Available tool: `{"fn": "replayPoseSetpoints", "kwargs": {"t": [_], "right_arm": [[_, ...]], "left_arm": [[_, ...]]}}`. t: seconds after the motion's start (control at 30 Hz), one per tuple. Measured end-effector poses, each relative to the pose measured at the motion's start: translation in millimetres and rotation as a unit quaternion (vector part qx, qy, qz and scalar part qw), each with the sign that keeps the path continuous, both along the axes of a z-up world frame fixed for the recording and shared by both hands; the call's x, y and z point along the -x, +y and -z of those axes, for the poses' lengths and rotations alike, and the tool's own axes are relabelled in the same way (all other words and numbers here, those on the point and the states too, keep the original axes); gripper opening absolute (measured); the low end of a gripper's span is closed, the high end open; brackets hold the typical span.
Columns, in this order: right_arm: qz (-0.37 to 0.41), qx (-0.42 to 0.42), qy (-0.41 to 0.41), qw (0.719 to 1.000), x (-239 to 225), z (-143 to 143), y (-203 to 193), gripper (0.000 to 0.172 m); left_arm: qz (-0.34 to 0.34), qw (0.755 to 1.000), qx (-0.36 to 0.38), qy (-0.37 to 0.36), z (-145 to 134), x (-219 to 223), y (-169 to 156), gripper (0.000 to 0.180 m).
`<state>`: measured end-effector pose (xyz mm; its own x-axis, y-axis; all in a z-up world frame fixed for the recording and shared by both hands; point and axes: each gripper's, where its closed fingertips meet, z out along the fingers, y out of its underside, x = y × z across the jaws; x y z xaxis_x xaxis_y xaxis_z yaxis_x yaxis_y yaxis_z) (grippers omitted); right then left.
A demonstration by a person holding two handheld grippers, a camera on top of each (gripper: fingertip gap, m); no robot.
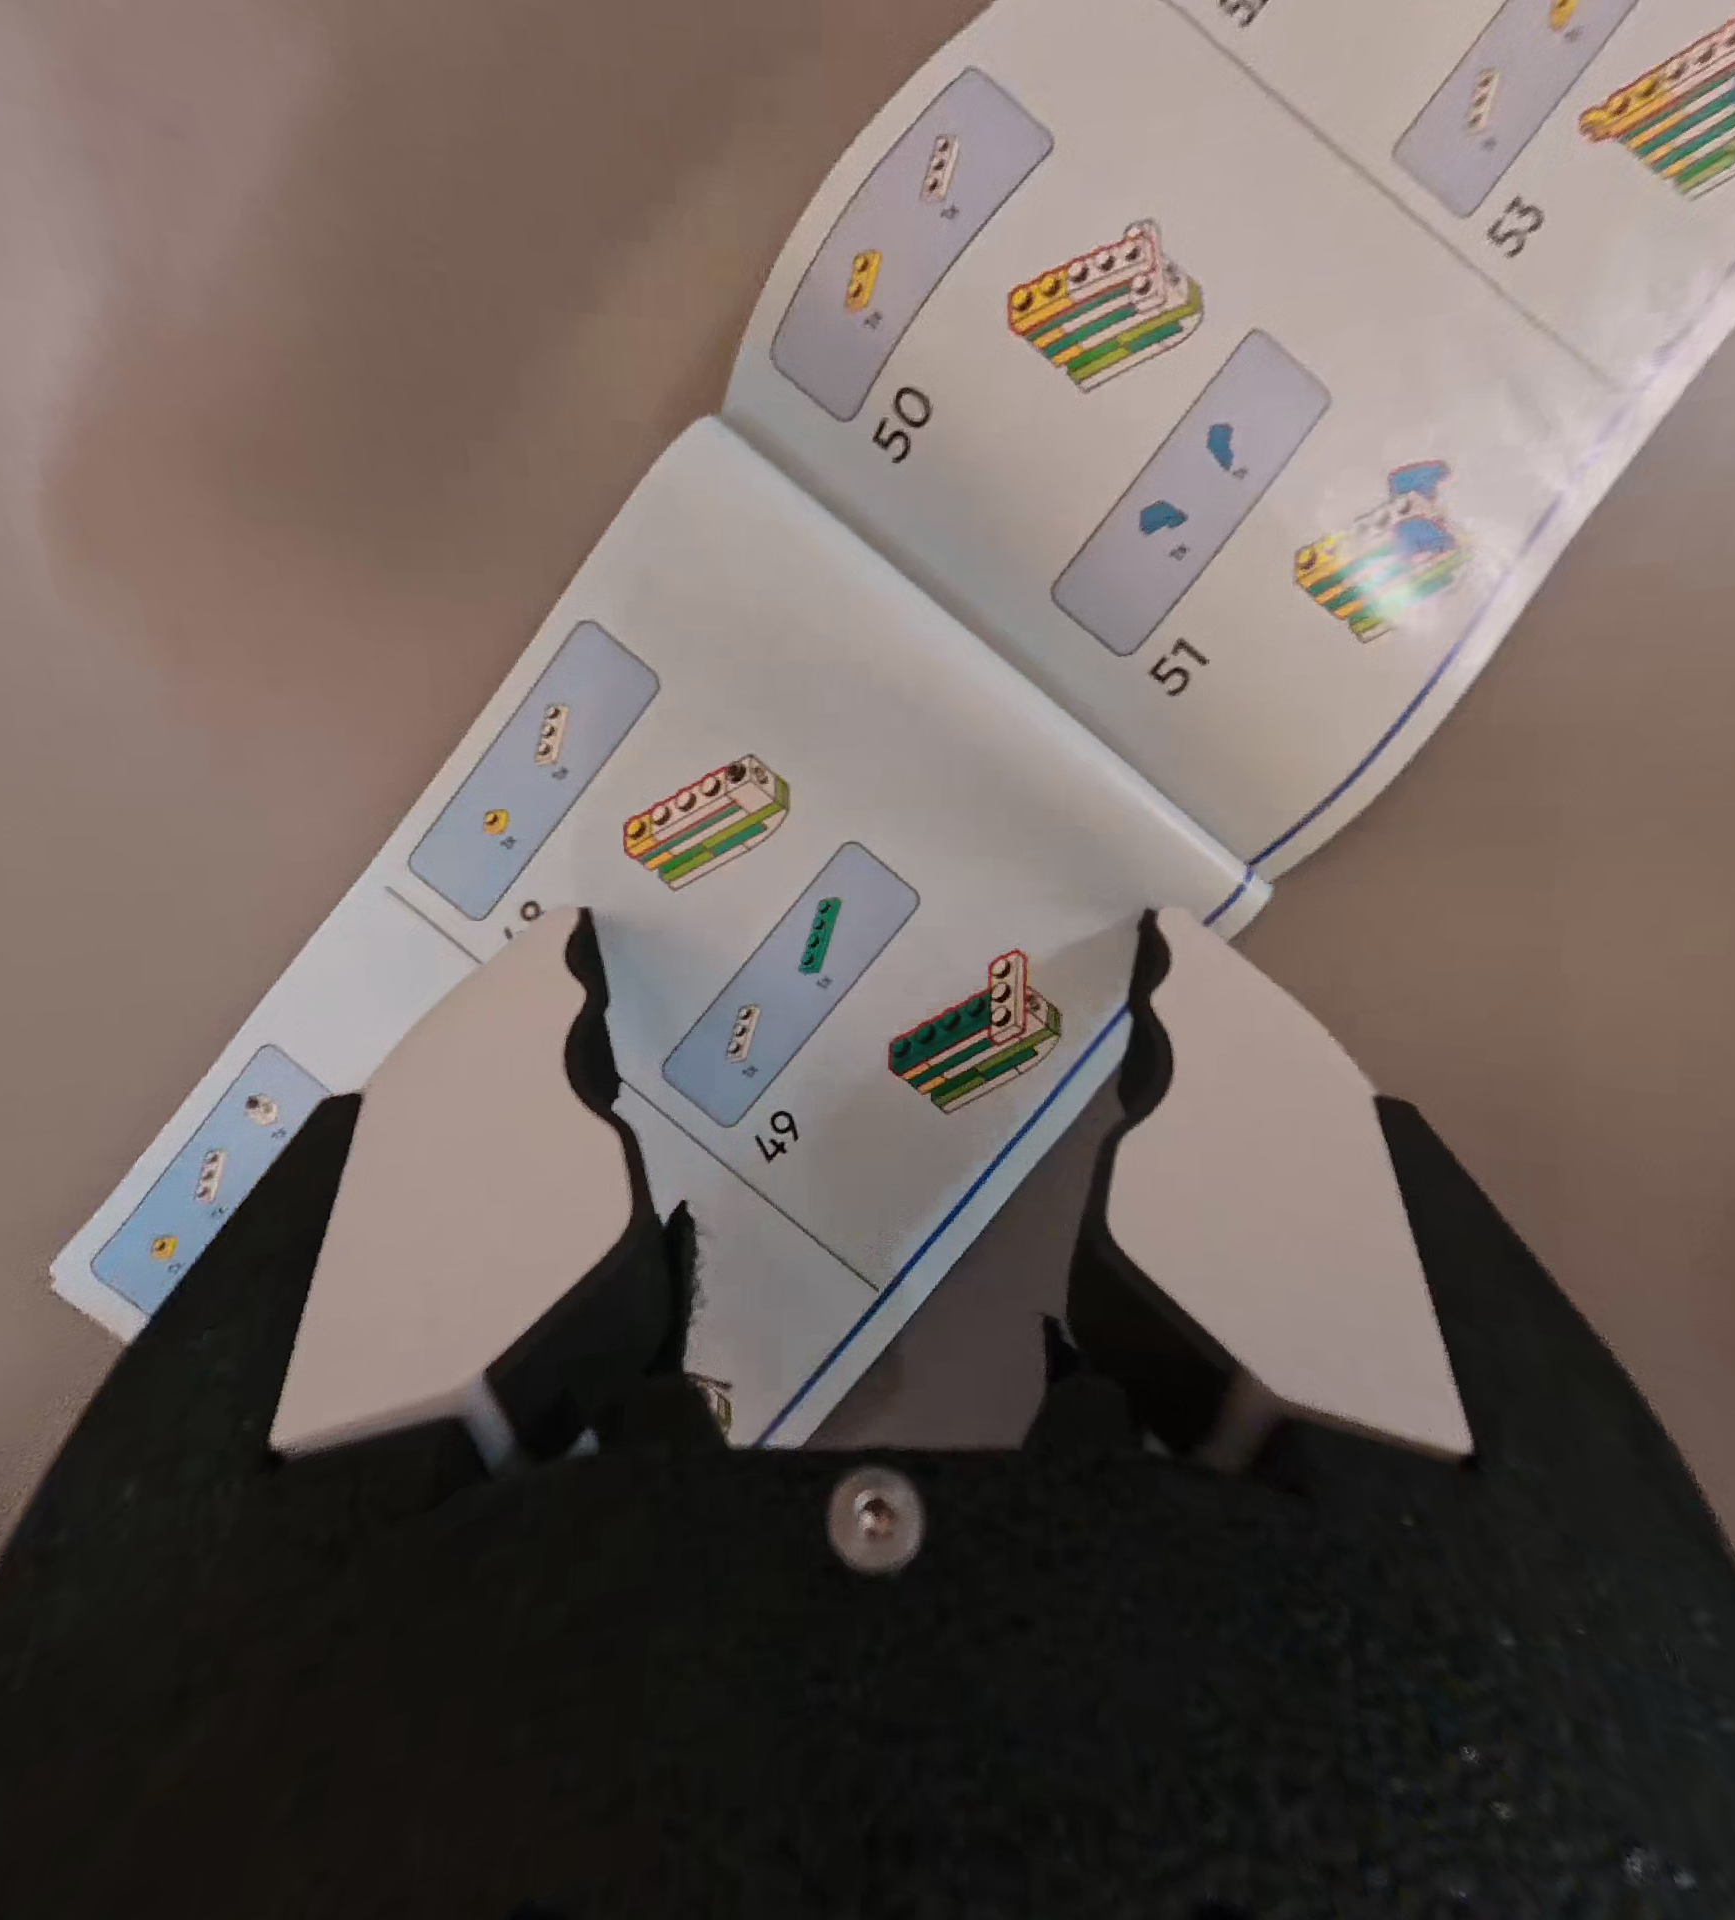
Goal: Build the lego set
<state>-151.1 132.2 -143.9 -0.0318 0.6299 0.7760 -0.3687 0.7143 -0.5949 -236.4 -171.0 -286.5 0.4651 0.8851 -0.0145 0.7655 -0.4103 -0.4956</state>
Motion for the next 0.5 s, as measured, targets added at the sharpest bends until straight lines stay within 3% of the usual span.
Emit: {"fn": "replayPoseSetpoints", "kwargs": {"t": [0.1,0.17,0.27,0.37,0.4,0.5], "right_arm": [[0.002,0.003,-0.004,1.000,0.9,0.8,-0.1,0.003],[0.004,0.005,-0.005,1.000,1.5,1.4,0.9,0.003],[0.003,0.018,-0.002,1.000,1.5,0.1,1.6,0.003],[0.010,0.024,0.005,1.000,2.4,0.5,4.0,0.003],[0.015,0.021,0.012,1.000,2.4,0.1,5.0,0.003],[0.028,0.010,0.017,0.999,3.9,1.7,6.5,0.003]], "left_arm": [[0.026,0.993,-0.045,0.106,-28.5,-5.5,30.9,0.101],[0.068,0.967,-0.133,0.206,-62.2,-19.4,74.4,0.095],[0.116,0.907,-0.206,0.348,-98.0,-41.0,120.4,0.080],[0.100,0.815,-0.280,0.498,-131.4,-51.1,132.9,0.050],[0.104,0.802,-0.292,0.511,-133.0,-52.5,136.5,0.046],[0.103,0.807,-0.288,0.505,-128.4,-44.3,140.6,0.039]]}}
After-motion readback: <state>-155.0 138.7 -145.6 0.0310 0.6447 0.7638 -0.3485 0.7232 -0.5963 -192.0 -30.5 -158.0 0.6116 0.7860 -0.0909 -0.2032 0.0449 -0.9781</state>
